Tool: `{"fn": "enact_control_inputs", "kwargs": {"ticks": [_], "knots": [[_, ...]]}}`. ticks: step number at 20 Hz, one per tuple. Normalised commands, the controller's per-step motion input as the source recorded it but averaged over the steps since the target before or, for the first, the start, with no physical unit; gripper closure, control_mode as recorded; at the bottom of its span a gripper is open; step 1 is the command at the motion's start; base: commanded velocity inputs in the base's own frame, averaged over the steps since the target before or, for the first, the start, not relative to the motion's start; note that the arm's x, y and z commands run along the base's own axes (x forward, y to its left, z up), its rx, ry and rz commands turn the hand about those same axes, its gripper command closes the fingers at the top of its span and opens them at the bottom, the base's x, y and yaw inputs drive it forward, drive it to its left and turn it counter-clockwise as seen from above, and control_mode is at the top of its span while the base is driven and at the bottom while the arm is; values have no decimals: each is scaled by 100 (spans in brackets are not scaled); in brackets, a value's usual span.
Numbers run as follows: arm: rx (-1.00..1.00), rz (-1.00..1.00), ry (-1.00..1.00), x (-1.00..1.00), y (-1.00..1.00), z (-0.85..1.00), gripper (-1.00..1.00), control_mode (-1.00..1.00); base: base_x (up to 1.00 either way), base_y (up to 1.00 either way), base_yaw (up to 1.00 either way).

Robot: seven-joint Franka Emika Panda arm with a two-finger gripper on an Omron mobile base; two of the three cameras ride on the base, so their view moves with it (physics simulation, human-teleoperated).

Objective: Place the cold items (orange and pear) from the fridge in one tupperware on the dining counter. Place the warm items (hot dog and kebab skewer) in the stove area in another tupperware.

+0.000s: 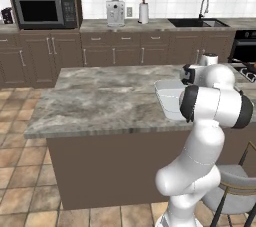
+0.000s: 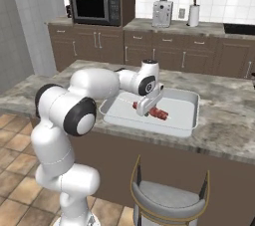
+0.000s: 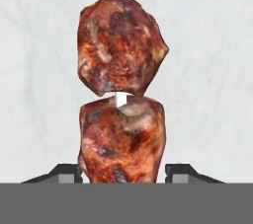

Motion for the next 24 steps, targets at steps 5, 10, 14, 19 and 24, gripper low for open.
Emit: {"fn": "enact_control_inputs", "kwargs": {"ticks": [5, 10, 14, 19, 24], "knots": [[0, 0, 0, 1, 0, -7, -100, -100, 0, 0, 0], [2, 0, -2, -14, 1, 6, -100, -100, 0, 0, 0], [11, 0, -11, -20, 0, 20, -100, -100, 0, 0, 0], [8, 0, -22, -19, 3, 35, -100, -100, 0, 0, 0], [3, 0, -5, -19, 14, 38, -100, -100, 0, 0, 0]]}}
